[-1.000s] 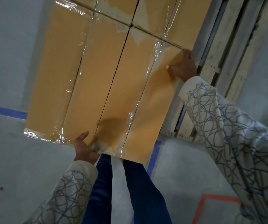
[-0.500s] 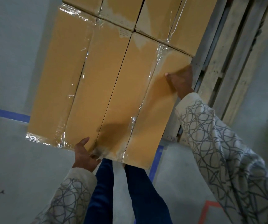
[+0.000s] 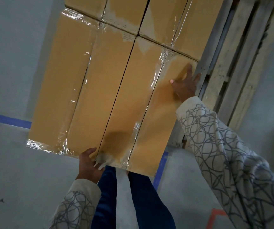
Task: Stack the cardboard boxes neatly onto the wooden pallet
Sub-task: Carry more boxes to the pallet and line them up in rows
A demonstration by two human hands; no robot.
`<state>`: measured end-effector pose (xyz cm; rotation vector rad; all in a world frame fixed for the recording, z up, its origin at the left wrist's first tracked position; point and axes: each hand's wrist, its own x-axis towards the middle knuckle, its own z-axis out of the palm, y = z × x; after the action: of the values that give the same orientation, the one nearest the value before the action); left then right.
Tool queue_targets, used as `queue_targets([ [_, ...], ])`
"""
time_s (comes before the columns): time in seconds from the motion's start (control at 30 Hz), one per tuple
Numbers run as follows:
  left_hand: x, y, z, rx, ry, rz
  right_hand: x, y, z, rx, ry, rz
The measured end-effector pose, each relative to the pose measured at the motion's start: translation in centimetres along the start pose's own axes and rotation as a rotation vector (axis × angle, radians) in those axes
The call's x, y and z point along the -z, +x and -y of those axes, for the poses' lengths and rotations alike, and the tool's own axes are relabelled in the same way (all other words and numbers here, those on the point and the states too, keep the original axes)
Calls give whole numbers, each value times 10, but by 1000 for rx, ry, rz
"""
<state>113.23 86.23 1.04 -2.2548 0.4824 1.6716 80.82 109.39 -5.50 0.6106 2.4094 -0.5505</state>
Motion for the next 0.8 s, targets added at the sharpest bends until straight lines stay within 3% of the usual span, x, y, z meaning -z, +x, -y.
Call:
queue_targets([
  [0.43,15,15,3,-36,99,-29,0,-6,7,-5,-48,8],
  [0.6,16,25,6,-68,65,-115,-2,-13,22,-23,-292,-73],
  [0.7,14,36,9,-98,30,-193,-13,-18,46,225,-441,-231],
  [0.8,13,46,13,-100,-17,-183,-31,-19,86,507,-411,-152],
])
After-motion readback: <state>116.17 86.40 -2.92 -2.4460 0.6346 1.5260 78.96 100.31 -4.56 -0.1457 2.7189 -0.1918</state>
